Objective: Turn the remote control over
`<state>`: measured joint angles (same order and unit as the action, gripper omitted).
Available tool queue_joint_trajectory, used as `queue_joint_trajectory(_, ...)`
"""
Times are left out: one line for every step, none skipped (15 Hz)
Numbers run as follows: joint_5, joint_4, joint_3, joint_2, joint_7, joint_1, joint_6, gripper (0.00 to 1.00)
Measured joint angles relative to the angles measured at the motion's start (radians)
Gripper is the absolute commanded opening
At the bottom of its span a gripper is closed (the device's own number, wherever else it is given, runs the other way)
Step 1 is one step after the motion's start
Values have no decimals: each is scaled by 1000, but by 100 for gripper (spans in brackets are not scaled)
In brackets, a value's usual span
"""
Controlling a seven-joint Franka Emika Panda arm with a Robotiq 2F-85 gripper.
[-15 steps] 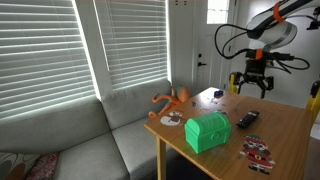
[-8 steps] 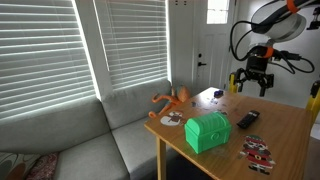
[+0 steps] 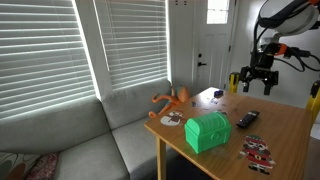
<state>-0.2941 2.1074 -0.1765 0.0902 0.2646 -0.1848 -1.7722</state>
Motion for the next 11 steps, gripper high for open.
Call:
queue_joint_trajectory(15,9,6,12,-1,2,-7,100)
queue_joint_trajectory(32,16,12,23,-1,5,-11,100)
queue_joint_trajectory(47,21,19,31,-1,7,-18,100)
queue_joint_trajectory(59,26,25,38,-1,8,-29,100)
queue_joint_trajectory(61,28,28,40,-1,9,-32,100)
queue_joint_trajectory(61,28,28,39,-1,8,-32,100)
queue_joint_trajectory(61,28,27,38,-1,8,-32,100)
queue_joint_trajectory(61,28,26,36,-1,8,-32,100)
queue_joint_trajectory(61,28,26,35,-1,8,-32,100)
queue_joint_trajectory(61,28,26,35,-1,8,-32,100)
queue_joint_trajectory(61,28,26,35,-1,8,-32,100)
